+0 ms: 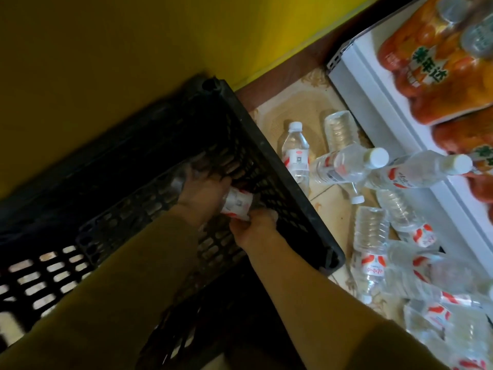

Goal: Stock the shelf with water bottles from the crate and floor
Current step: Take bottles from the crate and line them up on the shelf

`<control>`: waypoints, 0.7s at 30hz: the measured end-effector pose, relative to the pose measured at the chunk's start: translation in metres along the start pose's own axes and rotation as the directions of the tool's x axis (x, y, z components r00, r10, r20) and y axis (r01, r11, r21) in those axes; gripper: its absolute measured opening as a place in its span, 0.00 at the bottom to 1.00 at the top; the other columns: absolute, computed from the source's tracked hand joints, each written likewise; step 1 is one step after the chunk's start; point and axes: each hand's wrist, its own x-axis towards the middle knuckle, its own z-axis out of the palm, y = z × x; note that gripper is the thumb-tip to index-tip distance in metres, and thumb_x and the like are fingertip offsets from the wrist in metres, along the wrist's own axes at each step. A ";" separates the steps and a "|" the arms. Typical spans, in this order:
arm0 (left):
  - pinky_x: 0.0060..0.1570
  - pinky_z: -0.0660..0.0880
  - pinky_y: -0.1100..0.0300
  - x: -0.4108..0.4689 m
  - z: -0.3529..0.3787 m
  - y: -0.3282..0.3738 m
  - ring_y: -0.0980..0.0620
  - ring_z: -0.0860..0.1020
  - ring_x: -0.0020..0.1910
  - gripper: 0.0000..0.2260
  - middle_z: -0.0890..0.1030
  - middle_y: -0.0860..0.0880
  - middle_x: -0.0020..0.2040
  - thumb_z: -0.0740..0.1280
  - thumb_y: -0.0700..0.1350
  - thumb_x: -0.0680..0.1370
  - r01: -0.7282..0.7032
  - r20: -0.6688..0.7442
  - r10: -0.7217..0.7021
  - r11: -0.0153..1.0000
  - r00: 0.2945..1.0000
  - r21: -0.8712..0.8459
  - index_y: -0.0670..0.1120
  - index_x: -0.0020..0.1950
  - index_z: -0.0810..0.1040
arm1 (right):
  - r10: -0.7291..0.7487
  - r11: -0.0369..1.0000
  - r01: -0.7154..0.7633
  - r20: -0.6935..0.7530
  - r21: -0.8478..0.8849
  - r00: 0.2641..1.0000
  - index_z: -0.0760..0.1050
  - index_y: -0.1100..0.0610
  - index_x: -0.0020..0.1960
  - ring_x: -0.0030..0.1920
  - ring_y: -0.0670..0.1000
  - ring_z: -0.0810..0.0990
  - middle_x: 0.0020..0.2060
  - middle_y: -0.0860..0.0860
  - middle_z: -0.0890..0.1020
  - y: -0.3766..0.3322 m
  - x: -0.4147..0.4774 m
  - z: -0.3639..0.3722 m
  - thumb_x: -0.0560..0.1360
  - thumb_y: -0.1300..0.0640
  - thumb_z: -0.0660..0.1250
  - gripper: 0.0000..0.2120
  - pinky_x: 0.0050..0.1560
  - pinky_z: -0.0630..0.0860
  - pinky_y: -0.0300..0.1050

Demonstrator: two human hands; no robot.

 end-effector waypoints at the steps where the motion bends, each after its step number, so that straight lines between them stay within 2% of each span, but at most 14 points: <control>1: 0.70 0.52 0.36 -0.015 -0.002 -0.004 0.42 0.66 0.68 0.23 0.71 0.44 0.67 0.67 0.48 0.73 0.076 0.043 -0.073 0.994 0.996 -0.075 0.48 0.67 0.66 | 0.036 0.999 -0.036 -0.008 -0.018 0.999 0.66 0.62 0.69 0.67 0.58 0.72 0.67 0.59 0.72 0.001 -0.013 -0.002 0.81 0.61 0.54 0.18 0.59 0.71 0.49; 3: 0.68 0.59 0.37 -0.050 -0.008 -0.013 0.39 0.71 0.64 0.24 0.74 0.42 0.63 0.69 0.48 0.71 0.234 0.124 -0.206 0.928 0.971 -0.290 0.47 0.65 0.67 | 0.041 0.992 -0.041 0.003 -0.120 0.999 0.70 0.60 0.65 0.62 0.57 0.75 0.58 0.58 0.77 0.005 -0.043 -0.006 0.79 0.59 0.59 0.15 0.56 0.72 0.48; 5: 0.64 0.68 0.43 -0.086 -0.022 -0.021 0.39 0.73 0.61 0.27 0.75 0.41 0.62 0.72 0.48 0.68 0.330 0.186 -0.272 0.751 0.944 -0.572 0.45 0.64 0.68 | 0.027 0.971 -0.013 0.052 -0.238 0.998 0.73 0.58 0.60 0.52 0.53 0.78 0.48 0.54 0.77 0.009 -0.076 -0.009 0.79 0.59 0.60 0.11 0.53 0.73 0.45; 7: 0.58 0.71 0.55 -0.124 -0.046 -0.021 0.42 0.74 0.60 0.28 0.76 0.43 0.61 0.75 0.46 0.67 0.357 0.220 -0.298 0.557 0.929 -0.750 0.42 0.64 0.69 | 0.001 0.945 0.024 0.076 -0.326 0.997 0.73 0.57 0.49 0.42 0.50 0.74 0.39 0.52 0.74 0.010 -0.108 -0.011 0.77 0.61 0.62 0.03 0.46 0.72 0.43; 9: 0.51 0.72 0.58 -0.157 -0.073 -0.019 0.45 0.77 0.56 0.26 0.78 0.45 0.56 0.76 0.44 0.66 0.362 0.258 -0.306 0.362 0.916 -0.859 0.43 0.60 0.72 | -0.079 0.899 0.132 0.141 -0.418 0.987 0.69 0.54 0.37 0.34 0.48 0.69 0.34 0.52 0.71 0.010 -0.145 -0.011 0.75 0.61 0.65 0.09 0.36 0.68 0.40; 10: 0.50 0.73 0.58 -0.173 -0.088 -0.017 0.47 0.78 0.53 0.23 0.78 0.46 0.53 0.77 0.43 0.65 0.365 0.283 -0.306 0.256 0.909 -0.895 0.44 0.57 0.73 | -0.108 0.870 0.185 0.190 -0.457 0.976 0.68 0.54 0.35 0.32 0.47 0.68 0.33 0.52 0.70 0.009 -0.162 -0.013 0.74 0.62 0.65 0.11 0.32 0.66 0.39; 11: 0.48 0.74 0.57 -0.187 -0.104 -0.016 0.49 0.78 0.50 0.21 0.79 0.48 0.50 0.76 0.42 0.66 0.365 0.311 -0.287 0.158 0.906 -0.918 0.45 0.54 0.73 | -0.125 0.846 0.232 0.244 -0.480 0.962 0.68 0.54 0.35 0.32 0.47 0.69 0.34 0.52 0.72 0.008 -0.180 -0.013 0.74 0.62 0.64 0.10 0.31 0.65 0.38; 13: 0.43 0.75 0.58 -0.214 -0.136 -0.013 0.52 0.79 0.46 0.18 0.80 0.49 0.48 0.76 0.40 0.67 0.364 0.355 -0.202 0.008 0.913 -0.932 0.45 0.53 0.74 | -0.084 0.841 0.251 0.343 -0.479 0.936 0.73 0.57 0.42 0.35 0.48 0.75 0.36 0.52 0.78 -0.001 -0.219 -0.013 0.75 0.62 0.61 0.04 0.34 0.71 0.38; 16: 0.46 0.77 0.55 -0.246 -0.178 -0.013 0.48 0.81 0.51 0.21 0.82 0.46 0.53 0.74 0.42 0.68 0.350 0.355 -0.033 -0.104 0.934 -0.931 0.45 0.60 0.76 | -0.018 0.835 0.282 0.489 -0.473 0.872 0.76 0.57 0.47 0.40 0.48 0.80 0.37 0.50 0.83 -0.028 -0.273 -0.012 0.76 0.62 0.59 0.07 0.41 0.79 0.39; 19: 0.55 0.76 0.48 -0.270 -0.216 -0.013 0.46 0.80 0.55 0.23 0.82 0.46 0.54 0.74 0.46 0.67 0.315 0.307 0.076 -0.163 0.949 -0.935 0.47 0.60 0.77 | -0.001 0.785 0.383 0.616 -0.487 0.788 0.77 0.55 0.45 0.43 0.49 0.81 0.40 0.49 0.84 -0.058 -0.327 -0.009 0.75 0.62 0.61 0.07 0.46 0.78 0.40; 21: 0.59 0.74 0.46 -0.280 -0.238 -0.010 0.45 0.80 0.56 0.25 0.82 0.45 0.56 0.74 0.49 0.64 0.276 0.255 0.134 -0.180 0.958 -0.944 0.48 0.61 0.77 | -0.002 0.757 0.438 0.669 -0.485 0.743 0.78 0.54 0.46 0.44 0.48 0.82 0.43 0.50 0.84 -0.073 -0.353 -0.007 0.71 0.59 0.64 0.06 0.44 0.79 0.38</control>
